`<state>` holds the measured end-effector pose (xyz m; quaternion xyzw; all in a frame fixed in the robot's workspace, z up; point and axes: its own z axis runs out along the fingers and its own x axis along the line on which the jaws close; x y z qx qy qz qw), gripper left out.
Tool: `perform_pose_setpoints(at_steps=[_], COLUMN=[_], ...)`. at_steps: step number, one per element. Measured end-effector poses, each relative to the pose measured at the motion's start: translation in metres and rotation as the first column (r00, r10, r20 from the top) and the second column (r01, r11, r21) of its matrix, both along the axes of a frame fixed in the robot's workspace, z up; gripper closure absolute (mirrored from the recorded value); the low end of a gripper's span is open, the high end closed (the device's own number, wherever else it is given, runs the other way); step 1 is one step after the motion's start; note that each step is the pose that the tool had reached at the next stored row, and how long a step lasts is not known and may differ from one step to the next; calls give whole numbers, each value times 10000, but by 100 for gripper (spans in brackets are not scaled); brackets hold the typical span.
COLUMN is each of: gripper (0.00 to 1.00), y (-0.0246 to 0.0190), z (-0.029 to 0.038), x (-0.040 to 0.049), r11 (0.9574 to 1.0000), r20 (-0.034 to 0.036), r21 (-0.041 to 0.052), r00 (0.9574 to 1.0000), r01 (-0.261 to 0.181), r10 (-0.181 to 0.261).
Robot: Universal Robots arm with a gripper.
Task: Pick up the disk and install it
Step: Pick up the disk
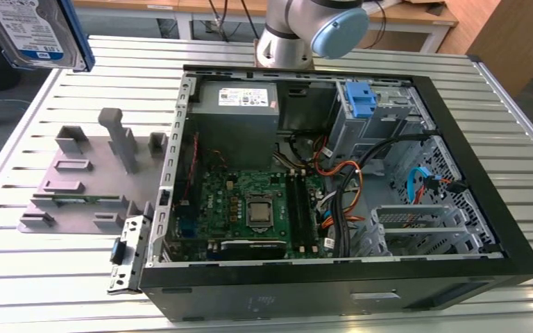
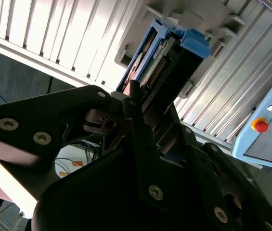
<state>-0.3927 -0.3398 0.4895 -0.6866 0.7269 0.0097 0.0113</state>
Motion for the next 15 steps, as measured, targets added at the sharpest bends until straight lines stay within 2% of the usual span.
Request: perform_pose_setpoints(at_steps=[8, 15], gripper=[65, 65], y=[1, 0], z=[1, 1], x=[15, 122], r11=[10000, 10000], r20=[-1, -1], r21=[-1, -1], r00=[10000, 10000], r01=[1, 1], r10=[-1, -1])
